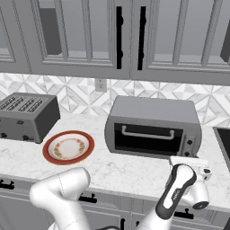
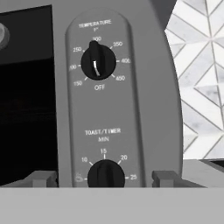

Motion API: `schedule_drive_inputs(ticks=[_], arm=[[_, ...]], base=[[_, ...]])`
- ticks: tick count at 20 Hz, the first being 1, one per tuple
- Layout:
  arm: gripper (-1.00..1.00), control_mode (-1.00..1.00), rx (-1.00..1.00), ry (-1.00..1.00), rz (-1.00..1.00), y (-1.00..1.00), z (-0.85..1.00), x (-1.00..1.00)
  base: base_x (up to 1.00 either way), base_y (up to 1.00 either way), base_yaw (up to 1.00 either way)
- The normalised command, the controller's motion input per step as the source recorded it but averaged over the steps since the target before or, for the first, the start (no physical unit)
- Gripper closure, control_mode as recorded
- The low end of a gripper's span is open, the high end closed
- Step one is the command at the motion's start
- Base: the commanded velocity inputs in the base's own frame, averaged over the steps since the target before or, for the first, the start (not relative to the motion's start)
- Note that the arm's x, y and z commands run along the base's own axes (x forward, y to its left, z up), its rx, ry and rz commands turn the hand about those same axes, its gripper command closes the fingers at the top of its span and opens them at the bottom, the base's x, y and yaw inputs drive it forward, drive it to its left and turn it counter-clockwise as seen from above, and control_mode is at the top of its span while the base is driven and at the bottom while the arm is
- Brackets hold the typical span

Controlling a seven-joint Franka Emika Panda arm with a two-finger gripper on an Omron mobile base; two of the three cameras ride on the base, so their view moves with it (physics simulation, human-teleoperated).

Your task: Pick up the kebab skewer and baguette bread, and place them inside the toaster oven. Close the toaster oven door and start by setting the timer.

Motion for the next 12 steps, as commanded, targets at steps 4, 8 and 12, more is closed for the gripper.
schedule_drive_inputs(ticks=[4,8,12], arm=[[-1.0,-1.0,0.0,0.0,0.0,-0.21,0.0,0.0],[-1.0,-1.0,0.0,0.0,0.0,0.02,0.0,0.0],[-1.0,-1.0,-0.01,0.02,-0.01,0.11,0.0,0.0]], base=[[0.0,0.0,0.0],[0.0,0.0,0.0],[0.0,0.0,0.0]])
